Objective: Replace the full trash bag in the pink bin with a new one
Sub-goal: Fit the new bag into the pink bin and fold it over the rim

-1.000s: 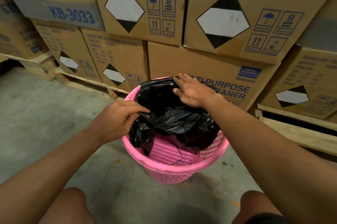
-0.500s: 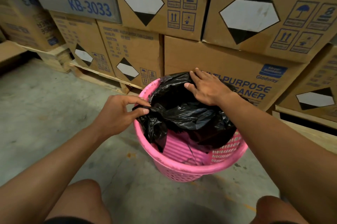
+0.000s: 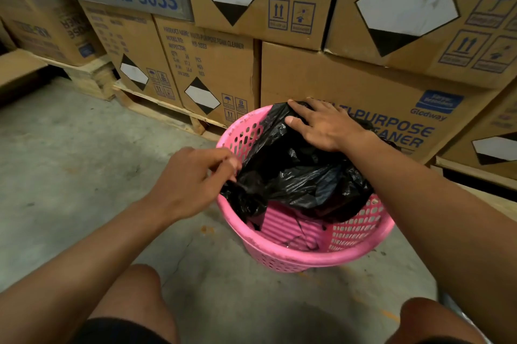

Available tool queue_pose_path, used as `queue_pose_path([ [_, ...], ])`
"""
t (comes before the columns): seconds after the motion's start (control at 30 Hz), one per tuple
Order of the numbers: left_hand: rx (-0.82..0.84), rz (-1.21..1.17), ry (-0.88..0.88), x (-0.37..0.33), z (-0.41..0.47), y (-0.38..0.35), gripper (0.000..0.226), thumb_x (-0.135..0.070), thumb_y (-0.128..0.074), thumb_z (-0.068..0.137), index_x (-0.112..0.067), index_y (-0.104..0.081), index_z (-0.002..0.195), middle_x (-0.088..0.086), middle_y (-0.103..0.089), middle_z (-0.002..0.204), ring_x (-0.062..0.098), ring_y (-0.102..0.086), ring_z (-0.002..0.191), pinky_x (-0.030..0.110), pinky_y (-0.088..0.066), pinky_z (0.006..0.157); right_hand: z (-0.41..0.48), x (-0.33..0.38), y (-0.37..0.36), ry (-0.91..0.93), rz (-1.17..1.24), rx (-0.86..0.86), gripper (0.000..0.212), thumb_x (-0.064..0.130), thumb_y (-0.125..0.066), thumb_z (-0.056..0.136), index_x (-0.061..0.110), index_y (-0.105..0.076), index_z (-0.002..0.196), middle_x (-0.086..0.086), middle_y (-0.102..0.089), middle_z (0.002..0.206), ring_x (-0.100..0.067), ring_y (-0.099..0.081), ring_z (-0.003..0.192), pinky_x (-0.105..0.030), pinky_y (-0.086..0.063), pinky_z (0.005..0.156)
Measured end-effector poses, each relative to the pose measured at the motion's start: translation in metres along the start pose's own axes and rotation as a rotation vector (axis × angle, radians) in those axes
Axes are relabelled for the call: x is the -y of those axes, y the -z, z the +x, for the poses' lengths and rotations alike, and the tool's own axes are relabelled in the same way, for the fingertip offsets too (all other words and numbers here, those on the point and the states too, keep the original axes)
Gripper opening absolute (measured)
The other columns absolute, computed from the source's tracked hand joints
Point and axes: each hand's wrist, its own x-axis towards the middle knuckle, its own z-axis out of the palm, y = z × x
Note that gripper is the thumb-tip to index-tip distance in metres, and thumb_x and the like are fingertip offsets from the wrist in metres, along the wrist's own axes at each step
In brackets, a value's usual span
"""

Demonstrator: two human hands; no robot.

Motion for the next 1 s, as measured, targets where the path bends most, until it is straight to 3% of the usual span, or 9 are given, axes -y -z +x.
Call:
queue_pose_path([
  [0.1, -0.001, 0.172, 0.113, -0.004, 0.032, -0.007, 0.009, -0.028, -0.061, 0.093, -0.024, -0.066, 0.098, -0.002, -0.076, 0.082, 0.013, -0.071, 0.071, 0.033, -0.057, 0.068, -0.002, 0.001, -0.001, 0.001, -0.015, 0.0, 0.067, 0.071, -0.014, 0.1, 0.045, -0.008, 0.161, -0.006, -0.007, 0.172, -0.029, -0.007, 0.157, -0.057, -0.007, 0.123],
  [0.23, 0.195, 0.554, 0.273, -0.009, 0.063, -0.023, 0.05, -0.057, -0.07, 0.083, -0.015, -0.068, 0.11, 0.006, -0.072, 0.097, 0.025, -0.067, 0.086, 0.036, -0.055, 0.072, -0.002, 0.002, 0.001, -0.004, -0.005, 0.005, 0.064, 0.068, -0.016, 0.102, 0.044, -0.008, 0.161, -0.005, -0.005, 0.172, -0.028, -0.005, 0.157, -0.058, -0.006, 0.123],
  [0.33, 0.207, 0.69, 0.269, -0.014, 0.073, -0.035, 0.054, -0.062, -0.064, 0.084, -0.012, -0.068, 0.104, 0.005, -0.066, 0.084, 0.025, -0.063, 0.076, 0.034, -0.05, 0.064, -0.002, 0.002, 0.002, 0.003, 0.017, 0.017, 0.062, 0.064, -0.019, 0.103, 0.044, -0.008, 0.161, -0.005, -0.003, 0.172, -0.026, -0.004, 0.158, -0.057, -0.004, 0.122],
  [0.53, 0.127, 0.405, 0.277, -0.013, 0.081, -0.035, 0.012, -0.031, -0.063, 0.094, -0.02, -0.069, 0.095, 0.003, -0.07, 0.087, 0.021, -0.066, 0.075, 0.033, -0.052, 0.065, -0.005, -0.004, 0.001, 0.053, 0.13, -0.033, 0.059, 0.047, -0.034, 0.107, 0.026, -0.02, 0.16, -0.008, -0.01, 0.171, -0.026, -0.005, 0.158, -0.056, 0.0, 0.125],
  [0.63, 0.029, 0.118, 0.254, -0.017, 0.075, -0.026, 0.002, -0.02, -0.053, 0.1, -0.021, -0.053, 0.101, 0.003, -0.066, 0.077, 0.018, -0.063, 0.065, 0.034, -0.051, 0.056, -0.008, -0.007, 0.002, 0.071, 0.15, -0.102, 0.055, 0.041, -0.037, 0.108, 0.015, -0.032, 0.157, -0.008, -0.025, 0.162, -0.034, -0.025, 0.151, -0.056, -0.007, 0.125],
  [0.73, -0.052, 0.057, 0.21, -0.018, 0.072, -0.016, 0.01, -0.008, -0.044, 0.102, -0.018, -0.045, 0.102, 0.005, -0.06, 0.074, 0.017, -0.053, 0.059, 0.029, -0.043, 0.05, -0.009, -0.006, 0.0, 0.09, 0.086, -0.146, 0.058, 0.042, -0.036, 0.108, 0.011, -0.034, 0.157, -0.01, -0.037, 0.151, -0.035, -0.033, 0.144, -0.056, -0.014, 0.122],
  [0.83, -0.075, 0.17, 0.218, -0.014, 0.08, -0.01, 0.035, 0.006, -0.038, 0.097, -0.018, -0.061, 0.086, 0.003, -0.06, 0.085, 0.008, -0.05, 0.062, 0.015, -0.033, 0.048, -0.008, -0.006, -0.003, 0.102, 0.053, -0.144, 0.062, 0.048, -0.032, 0.108, 0.014, -0.028, 0.16, -0.01, -0.034, 0.16, -0.031, -0.026, 0.15, -0.055, -0.011, 0.122],
  [0.9, -0.077, 0.177, 0.266, -0.01, 0.084, -0.008, 0.035, 0.003, -0.044, 0.097, -0.018, -0.071, 0.091, 0.002, -0.063, 0.094, 0.003, -0.052, 0.061, 0.01, -0.034, 0.045, -0.008, -0.007, -0.004, 0.1, 0.077, -0.126, 0.067, 0.053, -0.03, 0.107, 0.017, -0.02, 0.162, -0.01, -0.028, 0.165, -0.029, -0.021, 0.153, -0.054, -0.008, 0.124],
  [1.0, -0.022, 0.152, 0.327, -0.006, 0.086, -0.006, 0.027, -0.005, -0.064, 0.088, -0.019, -0.074, 0.109, -0.003, -0.07, 0.092, 0.014, -0.066, 0.063, 0.007, -0.038, 0.049, -0.009, -0.008, -0.006, 0.096, 0.106, -0.117, 0.075, 0.066, -0.026, 0.101, 0.025, -0.012, 0.163, -0.01, -0.024, 0.167, -0.027, -0.017, 0.156, -0.055, -0.005, 0.126],
])
